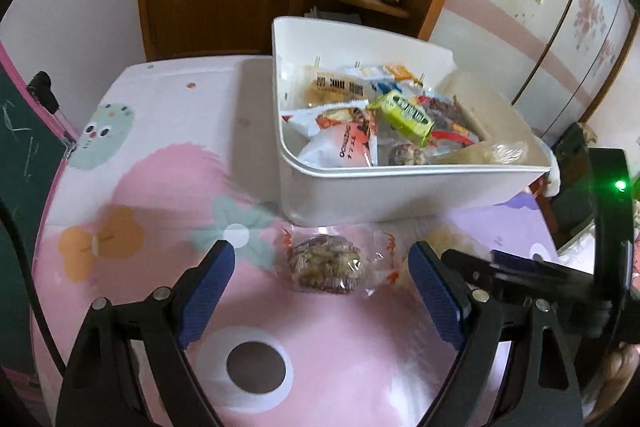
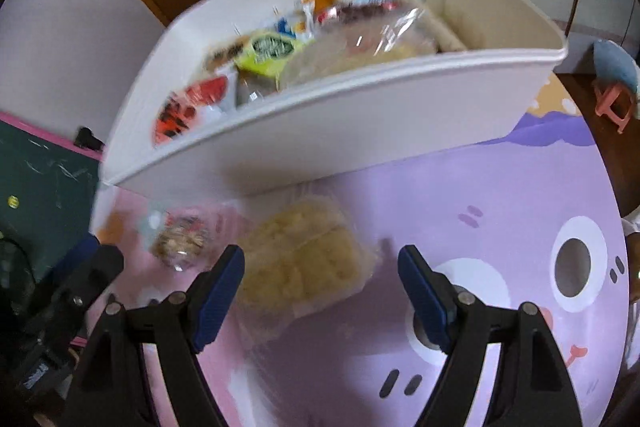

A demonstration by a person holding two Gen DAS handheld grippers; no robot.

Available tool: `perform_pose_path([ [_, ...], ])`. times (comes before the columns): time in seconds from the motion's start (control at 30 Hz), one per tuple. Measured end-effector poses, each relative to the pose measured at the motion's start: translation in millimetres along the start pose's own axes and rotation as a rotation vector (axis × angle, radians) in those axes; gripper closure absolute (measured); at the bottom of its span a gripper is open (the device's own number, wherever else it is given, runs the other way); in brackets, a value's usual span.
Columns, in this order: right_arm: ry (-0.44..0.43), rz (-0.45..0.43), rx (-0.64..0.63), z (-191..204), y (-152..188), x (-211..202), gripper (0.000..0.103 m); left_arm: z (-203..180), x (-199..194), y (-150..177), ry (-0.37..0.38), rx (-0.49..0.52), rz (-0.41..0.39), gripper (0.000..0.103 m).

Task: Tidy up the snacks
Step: 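Withdraw both tools from the bin toward the two clear snack bags, then grasp clear nut cookie bag with left tool while right tool grasps yellow pastry bag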

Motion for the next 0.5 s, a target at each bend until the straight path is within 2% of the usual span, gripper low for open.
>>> perform_pose_path([
  [0.13, -0.007, 0.01, -0.001, 6, 5, 9, 0.021, -1, 19, -2, -0.017, -0.003, 0.024, 0.015],
  [0.23, 0.024, 0.009, -0.039, 10, 4, 13, 0.023, 4, 27, -3, -0.013, -0.032, 0.041, 0.017],
  [0.33, 0.031, 0.017, -0.121, 20, 12, 8, 0.041, 6, 32, -4, -0.015, -0.043, 0.057, 0.017],
  [0.4, 0.043, 0.013, -0.151, 25, 17, 3, 0.047, 3, 35, -3, -0.018, -0.034, 0.058, 0.017],
  [0.47, 0.039, 0.005, -0.17, 28, 22, -5, 0.06, -1, 37, -2, -0.015, -0.024, 0.062, 0.017],
  [0.5, 0.032, 0.005, -0.169, 28, 25, -10, 0.062, -2, 38, -2, -0.016, -0.021, 0.064, 0.017],
])
Point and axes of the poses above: each gripper's, at about its wrist camera, not at the fingertips, and x roughly the way its jaws point, z to its left, y to its underside, the point moved 4 cm from there along x, roughly the way its jaws point, and after that the axes turned 13 degrees about -x, right-handed, at the moved point
